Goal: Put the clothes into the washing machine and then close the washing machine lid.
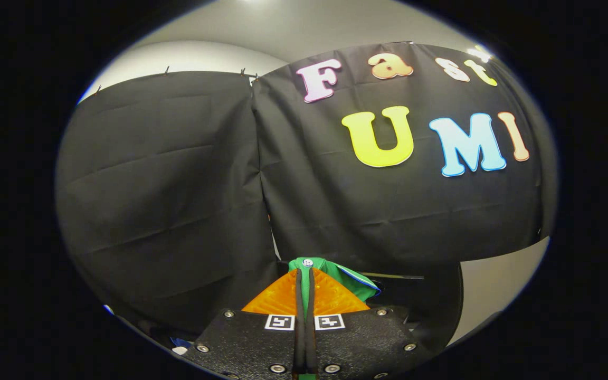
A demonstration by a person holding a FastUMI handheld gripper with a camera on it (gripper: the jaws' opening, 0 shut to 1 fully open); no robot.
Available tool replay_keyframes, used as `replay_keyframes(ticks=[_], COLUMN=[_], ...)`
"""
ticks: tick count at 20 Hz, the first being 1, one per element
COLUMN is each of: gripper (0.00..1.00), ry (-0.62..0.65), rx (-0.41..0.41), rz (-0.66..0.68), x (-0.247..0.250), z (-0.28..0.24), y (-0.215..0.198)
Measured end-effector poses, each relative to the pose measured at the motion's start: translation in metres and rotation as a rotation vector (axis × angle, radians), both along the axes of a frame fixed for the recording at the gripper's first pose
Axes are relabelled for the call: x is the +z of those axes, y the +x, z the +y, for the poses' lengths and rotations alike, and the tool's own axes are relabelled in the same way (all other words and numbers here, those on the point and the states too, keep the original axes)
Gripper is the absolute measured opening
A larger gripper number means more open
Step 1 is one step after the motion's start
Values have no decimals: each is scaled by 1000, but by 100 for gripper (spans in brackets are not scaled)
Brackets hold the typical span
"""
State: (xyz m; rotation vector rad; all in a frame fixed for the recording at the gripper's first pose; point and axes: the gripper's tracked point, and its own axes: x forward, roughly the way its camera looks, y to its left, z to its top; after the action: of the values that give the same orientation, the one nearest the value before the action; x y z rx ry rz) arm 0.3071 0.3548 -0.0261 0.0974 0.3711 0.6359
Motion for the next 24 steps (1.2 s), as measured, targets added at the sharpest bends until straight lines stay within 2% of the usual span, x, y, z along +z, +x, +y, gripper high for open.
replay_keyframes(ticks=[10,24], gripper=[0,0], ry=[-101,-268], rx=[7,-25], rz=[84,194], x=[-84,-201], z=[27,15], y=[-3,6])
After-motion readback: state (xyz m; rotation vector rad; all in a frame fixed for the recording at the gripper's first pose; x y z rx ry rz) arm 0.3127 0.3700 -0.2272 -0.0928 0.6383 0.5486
